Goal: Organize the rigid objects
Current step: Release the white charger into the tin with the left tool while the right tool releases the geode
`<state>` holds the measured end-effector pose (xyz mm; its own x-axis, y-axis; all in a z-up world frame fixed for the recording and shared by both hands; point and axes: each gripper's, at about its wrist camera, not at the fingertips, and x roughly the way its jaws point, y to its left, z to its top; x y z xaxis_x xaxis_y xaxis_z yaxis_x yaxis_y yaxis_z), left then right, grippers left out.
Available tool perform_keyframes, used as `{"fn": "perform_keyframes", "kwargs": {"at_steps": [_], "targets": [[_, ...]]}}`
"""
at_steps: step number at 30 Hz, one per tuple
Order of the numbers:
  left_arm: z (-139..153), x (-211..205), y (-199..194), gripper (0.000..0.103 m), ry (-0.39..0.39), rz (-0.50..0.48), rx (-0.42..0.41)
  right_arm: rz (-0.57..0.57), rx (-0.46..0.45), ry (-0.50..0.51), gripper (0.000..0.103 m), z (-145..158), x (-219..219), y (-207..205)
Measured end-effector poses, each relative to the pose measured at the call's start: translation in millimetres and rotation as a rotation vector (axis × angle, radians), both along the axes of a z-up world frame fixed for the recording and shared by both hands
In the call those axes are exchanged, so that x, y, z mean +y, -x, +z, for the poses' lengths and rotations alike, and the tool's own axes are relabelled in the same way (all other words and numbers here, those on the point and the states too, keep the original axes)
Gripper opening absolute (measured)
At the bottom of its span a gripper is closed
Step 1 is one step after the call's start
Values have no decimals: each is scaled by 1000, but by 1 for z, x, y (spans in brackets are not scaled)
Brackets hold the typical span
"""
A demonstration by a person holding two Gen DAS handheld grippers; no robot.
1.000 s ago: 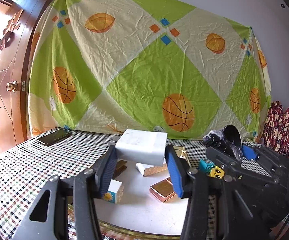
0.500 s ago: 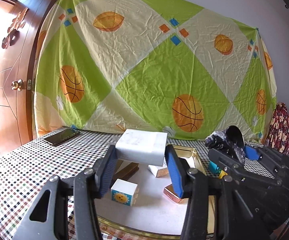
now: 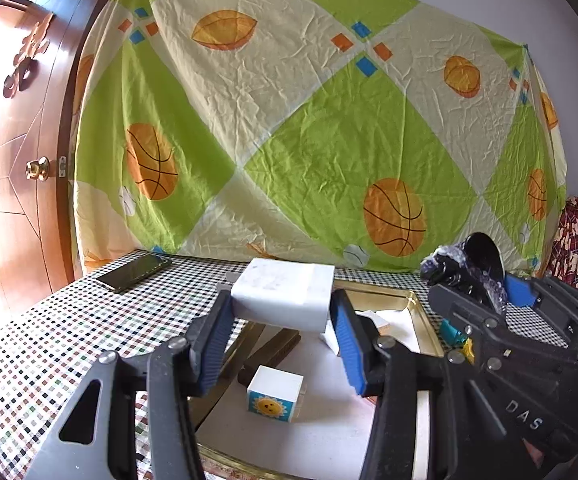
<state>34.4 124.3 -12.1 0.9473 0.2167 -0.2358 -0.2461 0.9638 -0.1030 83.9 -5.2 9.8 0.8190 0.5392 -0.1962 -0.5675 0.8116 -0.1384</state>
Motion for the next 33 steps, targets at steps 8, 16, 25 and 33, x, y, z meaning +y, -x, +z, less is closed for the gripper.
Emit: {"fn": "perform_keyframes", "kwargs": {"at_steps": [8,16,25,33], "targets": [[-1,6,-14,49,-6,-3,52,0,40,11,51,3,6,-17],[-2,6,-36,49,-19,-60,158,10,136,39,51,0,15,-46],[-6,2,-58,49,-49,-102,277,1,305,73,51,-15,24,-82],[-2,-5,-68,49,-100,-105,310,15,382,91,52,-27,27,-96]]}}
